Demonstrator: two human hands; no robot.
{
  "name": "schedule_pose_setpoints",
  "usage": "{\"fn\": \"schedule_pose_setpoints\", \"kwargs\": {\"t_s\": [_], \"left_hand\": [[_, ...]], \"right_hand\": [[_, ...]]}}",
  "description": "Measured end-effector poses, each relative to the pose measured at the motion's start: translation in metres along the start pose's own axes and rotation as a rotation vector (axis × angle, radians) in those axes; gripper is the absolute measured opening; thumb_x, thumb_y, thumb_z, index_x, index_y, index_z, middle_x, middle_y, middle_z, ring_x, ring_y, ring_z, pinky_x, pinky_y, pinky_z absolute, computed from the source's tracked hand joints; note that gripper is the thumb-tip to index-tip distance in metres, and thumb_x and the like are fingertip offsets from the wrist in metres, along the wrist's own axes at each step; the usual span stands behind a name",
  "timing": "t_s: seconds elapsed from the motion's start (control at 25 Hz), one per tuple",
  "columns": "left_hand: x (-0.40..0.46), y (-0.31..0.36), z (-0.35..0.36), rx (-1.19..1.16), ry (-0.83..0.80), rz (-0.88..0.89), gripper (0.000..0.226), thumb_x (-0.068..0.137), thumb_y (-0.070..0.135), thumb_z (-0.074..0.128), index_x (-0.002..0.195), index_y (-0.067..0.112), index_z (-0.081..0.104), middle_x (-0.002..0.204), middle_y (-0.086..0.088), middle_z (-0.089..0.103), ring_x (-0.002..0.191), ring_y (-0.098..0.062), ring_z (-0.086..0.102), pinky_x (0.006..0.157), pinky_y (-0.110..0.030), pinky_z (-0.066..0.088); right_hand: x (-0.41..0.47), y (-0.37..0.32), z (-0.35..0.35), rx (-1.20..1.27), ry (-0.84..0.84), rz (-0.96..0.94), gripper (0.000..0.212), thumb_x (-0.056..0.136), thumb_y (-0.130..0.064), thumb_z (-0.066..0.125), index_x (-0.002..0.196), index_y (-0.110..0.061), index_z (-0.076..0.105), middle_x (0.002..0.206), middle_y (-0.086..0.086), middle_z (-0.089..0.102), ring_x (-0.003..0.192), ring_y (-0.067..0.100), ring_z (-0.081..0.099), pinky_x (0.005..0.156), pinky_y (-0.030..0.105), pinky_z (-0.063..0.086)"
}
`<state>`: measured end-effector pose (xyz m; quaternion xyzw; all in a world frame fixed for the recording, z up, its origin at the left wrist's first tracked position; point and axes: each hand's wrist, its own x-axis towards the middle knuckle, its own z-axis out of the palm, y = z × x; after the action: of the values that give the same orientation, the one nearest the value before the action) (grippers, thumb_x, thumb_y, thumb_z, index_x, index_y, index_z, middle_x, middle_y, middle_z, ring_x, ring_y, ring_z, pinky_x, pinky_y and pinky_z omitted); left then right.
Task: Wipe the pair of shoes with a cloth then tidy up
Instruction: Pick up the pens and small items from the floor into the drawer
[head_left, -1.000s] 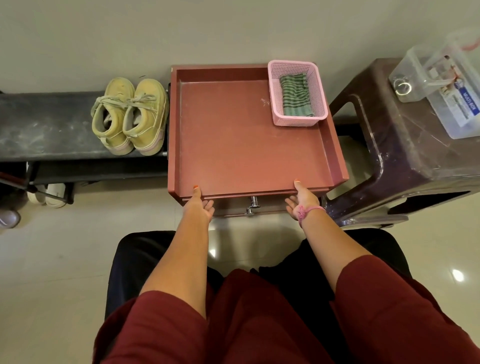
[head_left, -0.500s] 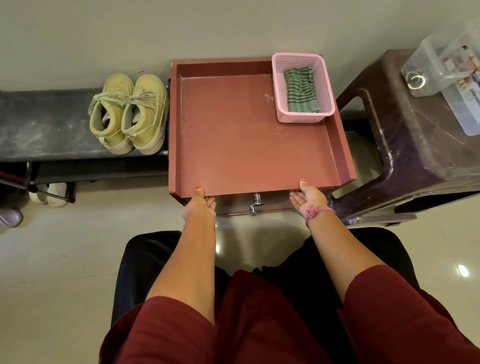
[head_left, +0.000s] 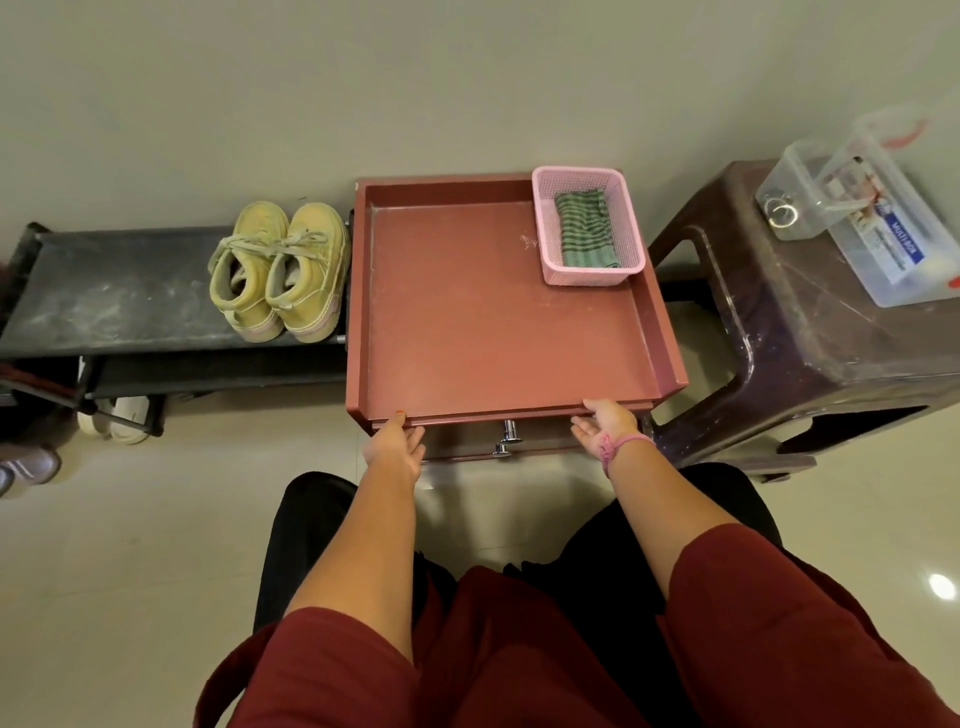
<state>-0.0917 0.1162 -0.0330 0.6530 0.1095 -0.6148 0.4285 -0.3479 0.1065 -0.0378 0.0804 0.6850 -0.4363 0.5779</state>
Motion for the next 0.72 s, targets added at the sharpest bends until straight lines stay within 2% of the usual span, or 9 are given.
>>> {"fn": "schedule_pose_setpoints", "kwargs": {"t_s": [0.28, 0.44, 0.52, 0.6, 0.72], "left_hand": [[-0.029, 0.0, -0.007, 0.004, -0.121, 0.051, 0.041, 0.1, 0.015, 0.048, 0.14, 0.005, 0.042, 0.142, -0.015, 0.048, 0.129, -0.026, 0.05, 0.112, -0.038, 0.034], [-0.047, -0.002, -0.02, 0.08, -0.142, 0.101, 0.039, 0.101, 0.016, 0.045, 0.139, 0.005, 0.044, 0.143, -0.012, 0.049, 0.131, -0.025, 0.049, 0.111, -0.037, 0.036], [-0.055, -0.004, -0.028, 0.133, -0.135, 0.126, 0.037, 0.101, 0.017, 0.046, 0.136, 0.006, 0.047, 0.141, -0.01, 0.052, 0.129, -0.025, 0.051, 0.108, -0.036, 0.038], [-0.065, -0.006, -0.034, 0.212, -0.135, 0.177, 0.035, 0.1, 0.017, 0.047, 0.134, 0.007, 0.05, 0.138, -0.009, 0.054, 0.125, -0.025, 0.053, 0.102, -0.036, 0.041], [-0.08, -0.012, -0.043, 0.361, -0.134, 0.29, 0.03, 0.098, 0.018, 0.05, 0.126, 0.008, 0.056, 0.128, -0.007, 0.059, 0.115, -0.023, 0.058, 0.097, -0.036, 0.043]], "right_hand": [[-0.025, 0.002, -0.003, 0.01, -0.03, -0.022, 0.034, 0.094, -0.002, 0.048, 0.127, 0.004, 0.047, 0.129, 0.021, 0.053, 0.12, 0.03, 0.055, 0.1, 0.039, 0.043], [-0.045, 0.005, -0.012, -0.025, -0.098, -0.039, 0.026, 0.095, -0.006, 0.048, 0.12, 0.001, 0.052, 0.128, 0.017, 0.055, 0.119, 0.028, 0.055, 0.095, 0.037, 0.044], [-0.056, 0.008, -0.019, -0.093, -0.122, -0.064, 0.023, 0.095, -0.008, 0.049, 0.116, -0.001, 0.054, 0.127, 0.016, 0.056, 0.119, 0.028, 0.055, 0.094, 0.037, 0.045], [-0.068, 0.01, -0.026, -0.178, -0.135, -0.122, 0.028, 0.095, -0.009, 0.049, 0.121, 0.001, 0.054, 0.125, 0.014, 0.057, 0.118, 0.028, 0.056, 0.093, 0.036, 0.045], [-0.083, 0.011, -0.036, -0.437, -0.11, -0.305, 0.02, 0.091, -0.012, 0.055, 0.109, -0.006, 0.061, 0.112, 0.01, 0.063, 0.101, 0.022, 0.063, 0.088, 0.035, 0.05]]}}
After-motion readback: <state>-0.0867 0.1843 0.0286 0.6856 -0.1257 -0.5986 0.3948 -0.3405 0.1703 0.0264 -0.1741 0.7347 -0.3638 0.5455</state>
